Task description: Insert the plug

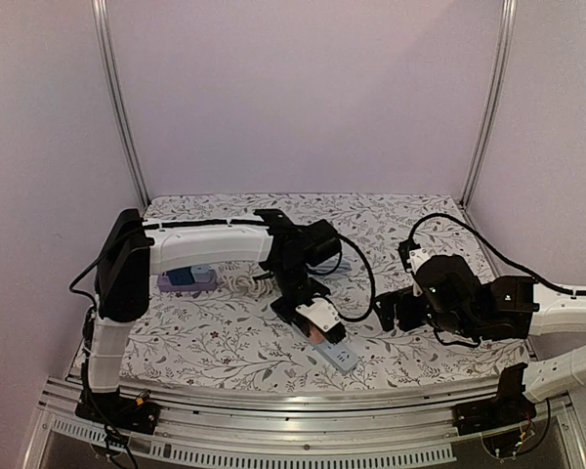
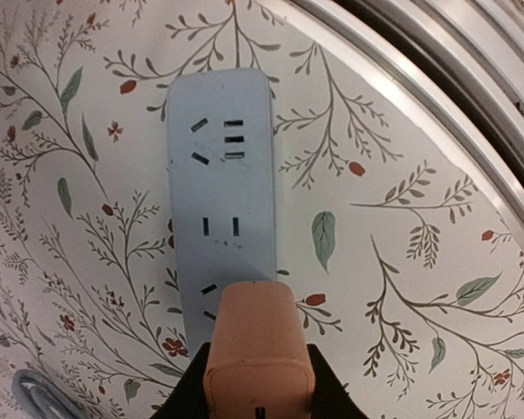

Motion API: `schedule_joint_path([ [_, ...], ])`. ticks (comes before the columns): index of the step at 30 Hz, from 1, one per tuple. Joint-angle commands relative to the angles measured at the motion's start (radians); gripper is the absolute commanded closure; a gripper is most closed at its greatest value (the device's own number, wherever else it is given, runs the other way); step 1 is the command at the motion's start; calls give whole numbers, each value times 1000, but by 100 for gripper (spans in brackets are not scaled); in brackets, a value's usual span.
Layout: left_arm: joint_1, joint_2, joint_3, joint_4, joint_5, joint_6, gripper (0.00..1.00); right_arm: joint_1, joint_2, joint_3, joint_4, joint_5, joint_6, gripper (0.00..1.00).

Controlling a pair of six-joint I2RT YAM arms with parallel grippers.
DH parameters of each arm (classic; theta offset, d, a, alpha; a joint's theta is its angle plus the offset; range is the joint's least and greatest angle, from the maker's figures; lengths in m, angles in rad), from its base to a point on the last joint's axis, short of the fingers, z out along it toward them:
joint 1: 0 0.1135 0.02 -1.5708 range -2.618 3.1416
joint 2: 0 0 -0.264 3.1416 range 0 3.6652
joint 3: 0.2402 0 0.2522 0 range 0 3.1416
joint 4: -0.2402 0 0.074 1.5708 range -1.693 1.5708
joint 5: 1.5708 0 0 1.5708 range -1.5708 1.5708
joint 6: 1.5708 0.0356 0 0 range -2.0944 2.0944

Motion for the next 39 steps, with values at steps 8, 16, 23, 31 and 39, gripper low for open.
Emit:
schedule_joint_path([
  [8,-27,50,50,-24,-8,5,100,-2,-25,-18,6,4,1,1],
  [16,-25,63,66,-30,-65,7,100,-2,-31,-21,8,-5,3,1],
  [23,-14,65,69,-50,-72,20,100,-3,-38,-24,9,-6,3,1],
  [31,-18,42,41,-57,-43,32,100,-1,-39,-27,11,-4,1,1],
  [39,-20,70,65,-74,-75,37,100,-1,-41,-28,12,-7,3,1],
])
